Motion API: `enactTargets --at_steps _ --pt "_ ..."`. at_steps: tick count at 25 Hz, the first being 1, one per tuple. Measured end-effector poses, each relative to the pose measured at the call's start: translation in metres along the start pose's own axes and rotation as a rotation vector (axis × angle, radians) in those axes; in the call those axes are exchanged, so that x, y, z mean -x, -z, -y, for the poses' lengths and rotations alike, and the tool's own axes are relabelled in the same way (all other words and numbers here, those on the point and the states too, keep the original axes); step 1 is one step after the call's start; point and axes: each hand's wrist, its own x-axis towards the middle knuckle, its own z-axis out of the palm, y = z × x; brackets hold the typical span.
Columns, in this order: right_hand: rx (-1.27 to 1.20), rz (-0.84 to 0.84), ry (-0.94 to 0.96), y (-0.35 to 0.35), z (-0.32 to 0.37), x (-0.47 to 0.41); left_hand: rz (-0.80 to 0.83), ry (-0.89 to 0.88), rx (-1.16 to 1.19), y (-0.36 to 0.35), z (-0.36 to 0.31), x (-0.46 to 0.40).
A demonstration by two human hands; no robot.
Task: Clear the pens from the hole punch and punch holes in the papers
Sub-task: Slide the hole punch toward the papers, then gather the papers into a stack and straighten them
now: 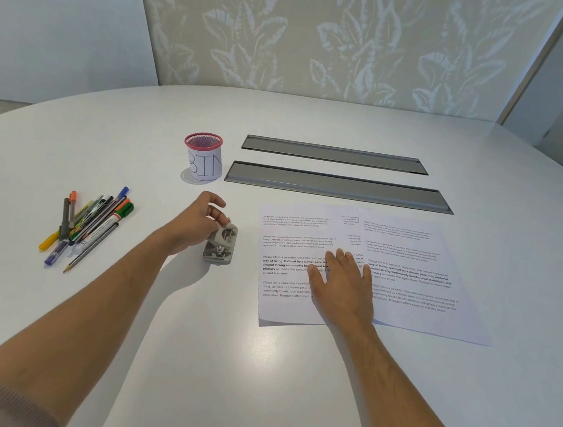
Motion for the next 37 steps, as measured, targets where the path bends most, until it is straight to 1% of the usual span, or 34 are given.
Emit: enactTargets --at_steps 6,8,11,13,14,15,17,18,20,23,27,30,33,35,37 --pt "-0.016 -0.001 -0.001 -0.001 0.000 0.000 0.004 -0.046 -0.075 -0.007 -0.003 -0.007" --pt "-0.015 -0.003 0.002 -0.001 0.000 0.000 0.003 -0.084 -0.143 -0.008 -0.003 -0.006" --pt "-0.016 -0.007 0.010 0.000 0.000 0.000 -0.003 -0.121 -0.339 -0.007 -0.006 -0.004" --pt "-0.014 -0.005 0.012 0.001 0.000 0.001 -0.077 -0.111 -0.580 -0.006 -0.012 -0.001" --pt "-0.014 -0.005 0.012 0.001 0.001 0.001 -0.149 -0.111 -0.686 -0.007 -0.016 0.002" --pt "-0.017 -0.005 0.012 0.001 0.001 0.000 -0.236 -0.123 -0.739 -0.010 -0.022 0.006" --pt "-0.028 -0.005 0.009 0.001 0.001 0.000 -0.386 -0.172 -0.688 -0.020 -0.033 0.016" --pt "-0.039 -0.005 0.006 0.000 0.001 0.000 -0.415 -0.199 -0.649 -0.029 -0.038 0.022" --pt "-0.081 -0.013 0.003 0.000 0.001 0.002 -0.376 -0.236 -0.615 -0.051 -0.044 0.031" --pt "-0.168 -0.082 0.000 0.007 0.003 0.004 -0.273 -0.237 -0.602 -0.089 -0.048 0.042" --pt "-0.302 -0.142 -0.020 0.028 0.008 0.000 -0.163 -0.120 -0.649 -0.129 -0.043 0.049" --pt "-0.424 -0.228 -0.076 0.049 -0.003 -0.006 -0.165 -0.049 -0.740 -0.140 -0.038 0.051" --pt "-0.358 -0.313 -0.187 0.070 -0.038 -0.016 -0.177 -0.011 -0.750 -0.145 -0.041 0.050" --pt "-0.270 -0.295 -0.320 0.079 -0.067 -0.020 -0.176 0.013 -0.736 -0.147 -0.045 0.048" --pt "-0.171 -0.236 -0.447 0.087 -0.095 -0.020 -0.167 0.036 -0.712 -0.149 -0.049 0.045"
